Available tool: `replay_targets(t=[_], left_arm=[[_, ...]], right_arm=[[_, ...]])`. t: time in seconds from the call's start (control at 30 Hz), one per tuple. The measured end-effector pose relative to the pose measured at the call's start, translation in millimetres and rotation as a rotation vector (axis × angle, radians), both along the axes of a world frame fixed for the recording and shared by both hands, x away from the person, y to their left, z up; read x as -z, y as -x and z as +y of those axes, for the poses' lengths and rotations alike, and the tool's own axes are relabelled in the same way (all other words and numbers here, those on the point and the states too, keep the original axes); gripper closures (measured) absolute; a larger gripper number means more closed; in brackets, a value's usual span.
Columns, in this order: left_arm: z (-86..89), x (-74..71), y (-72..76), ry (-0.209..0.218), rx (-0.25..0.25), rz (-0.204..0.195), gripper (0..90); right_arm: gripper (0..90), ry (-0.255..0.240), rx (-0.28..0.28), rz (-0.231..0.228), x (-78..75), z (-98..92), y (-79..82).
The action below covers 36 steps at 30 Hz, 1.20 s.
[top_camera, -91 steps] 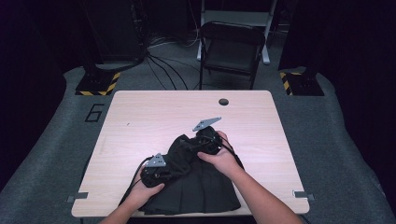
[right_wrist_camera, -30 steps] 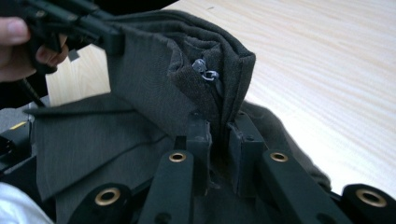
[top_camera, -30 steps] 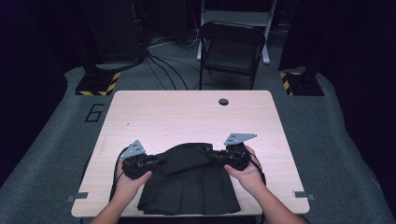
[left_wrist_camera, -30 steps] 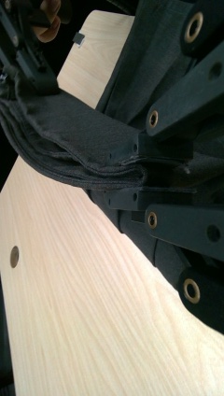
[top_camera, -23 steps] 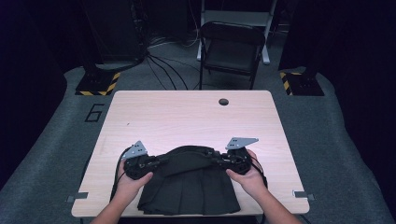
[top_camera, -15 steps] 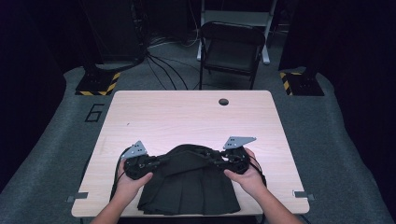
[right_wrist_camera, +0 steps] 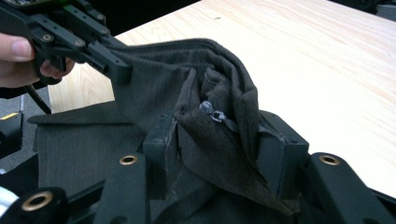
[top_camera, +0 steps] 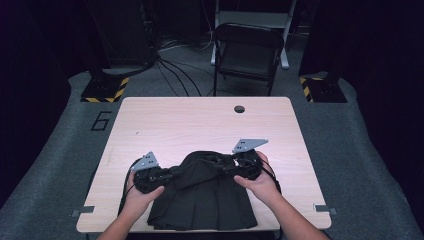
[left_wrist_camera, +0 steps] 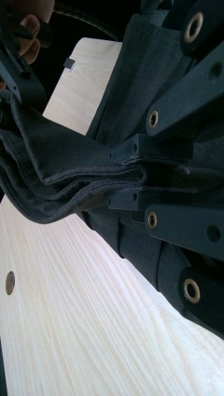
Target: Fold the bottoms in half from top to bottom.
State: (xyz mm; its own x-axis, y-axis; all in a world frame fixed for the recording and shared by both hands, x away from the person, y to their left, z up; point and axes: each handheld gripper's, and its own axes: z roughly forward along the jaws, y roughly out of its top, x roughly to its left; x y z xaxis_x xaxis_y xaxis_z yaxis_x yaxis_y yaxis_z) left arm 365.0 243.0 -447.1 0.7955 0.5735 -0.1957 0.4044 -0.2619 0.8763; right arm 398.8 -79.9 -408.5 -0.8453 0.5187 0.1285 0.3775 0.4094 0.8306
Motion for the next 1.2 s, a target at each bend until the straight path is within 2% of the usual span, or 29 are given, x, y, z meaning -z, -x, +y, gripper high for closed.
replay_targets(t=[0.3, 0.37, 0.43, 0.5, 0.6, 0.73, 0.97, 1.07, 1.2], left_arm=[[1.0, 0.2, 1.0, 0.005, -0.005, -0.003, 80.3], [2.3, -0.3, -0.2, -0.003, -0.009, -0.01, 80.3], [4.1, -0.8, -1.5, -0.003, -0.019, -0.009, 80.3], [6.3, -1.9, -3.1, -0.002, -0.031, -0.008, 80.3], [9.2, -5.2, -5.9, 0.007, -0.043, -0.015, 80.3], [9.6, -15.2, -9.9, 0.019, -0.044, -0.029, 80.3], [4.3, -39.5, -20.9, 0.003, -0.046, -0.083, 80.3], [2.7, -50.0, -27.8, -0.003, -0.052, -0.106, 80.3], [1.3, -62.0, -39.6, -0.015, -0.065, -0.117, 80.3]], right_arm=[[46.8, 0.017, 0.005, -0.014, -3.9, 1.7, -5.7], [53.9, 0.027, -0.001, -0.012, -3.7, 2.6, -5.5], [63.3, 0.059, -0.002, -0.018, -3.6, 3.2, -4.4], [67.5, 0.058, -0.018, -0.005, -3.8, 1.2, -5.6], [69.8, 0.053, -0.012, 0.017, -5.4, -3.8, -5.5], [70.6, 0.038, -0.019, 0.025, -6.7, -10.5, -5.5], [71.4, 0.028, 0.001, 0.016, -11.7, -16.5, -6.2], [71.8, 0.018, 0.004, 0.004, -16.5, -17.7, -10.3], [72.5, 0.01, 0.023, -0.003, -26.9, -17.4, -20.0]])
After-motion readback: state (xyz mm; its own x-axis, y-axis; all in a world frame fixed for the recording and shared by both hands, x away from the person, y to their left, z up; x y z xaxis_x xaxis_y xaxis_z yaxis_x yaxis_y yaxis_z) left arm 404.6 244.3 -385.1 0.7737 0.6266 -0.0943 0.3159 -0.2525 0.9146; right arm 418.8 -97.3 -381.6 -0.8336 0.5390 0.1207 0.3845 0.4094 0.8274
